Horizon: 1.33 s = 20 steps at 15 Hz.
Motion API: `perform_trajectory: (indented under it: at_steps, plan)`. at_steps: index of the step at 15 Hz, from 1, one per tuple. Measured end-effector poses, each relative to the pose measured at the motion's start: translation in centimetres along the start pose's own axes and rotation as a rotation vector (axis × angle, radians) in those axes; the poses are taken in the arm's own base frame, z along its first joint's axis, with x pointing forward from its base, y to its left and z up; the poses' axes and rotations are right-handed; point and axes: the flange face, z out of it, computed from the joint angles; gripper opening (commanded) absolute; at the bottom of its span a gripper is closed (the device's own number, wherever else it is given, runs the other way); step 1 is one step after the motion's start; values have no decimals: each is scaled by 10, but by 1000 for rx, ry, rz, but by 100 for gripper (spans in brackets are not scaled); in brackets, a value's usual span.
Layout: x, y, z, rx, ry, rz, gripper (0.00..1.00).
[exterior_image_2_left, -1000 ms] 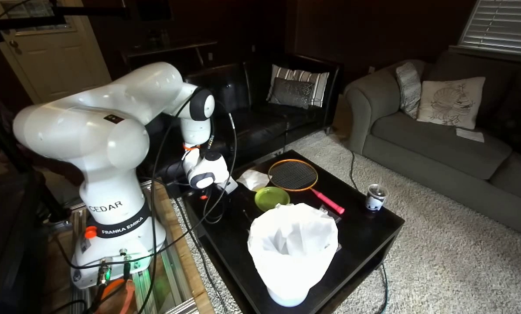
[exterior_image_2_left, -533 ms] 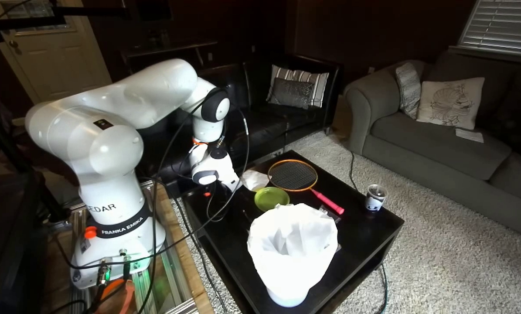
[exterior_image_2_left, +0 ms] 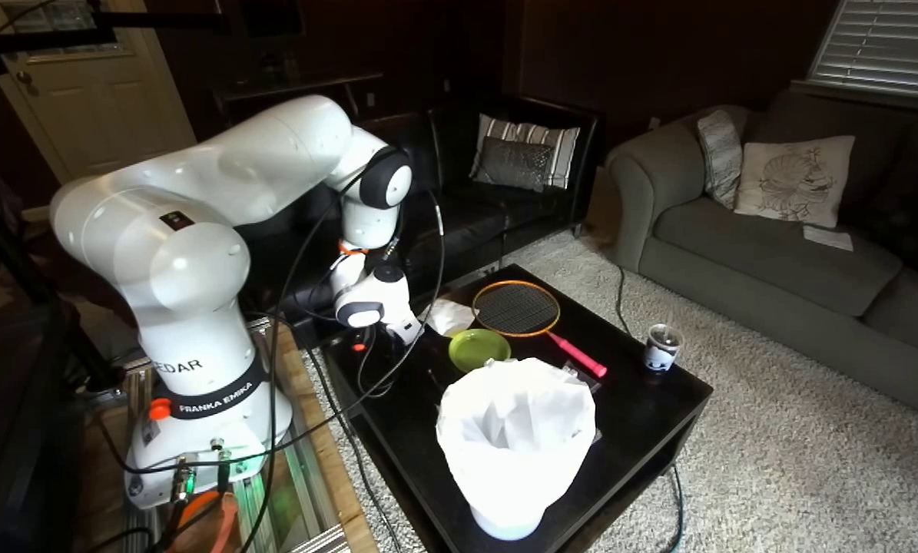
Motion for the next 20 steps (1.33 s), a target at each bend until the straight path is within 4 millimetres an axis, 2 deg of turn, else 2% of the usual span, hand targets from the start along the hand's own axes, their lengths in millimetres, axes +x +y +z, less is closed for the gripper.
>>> perform_trajectory:
  at_steps: [6,12,20]
  plan:
    - [-19,-2,5,-16,-74,-40,100]
    - [-26,-4,9,-44,-41,-78,100]
    - [-30,-28,13,-88,34,-146,100]
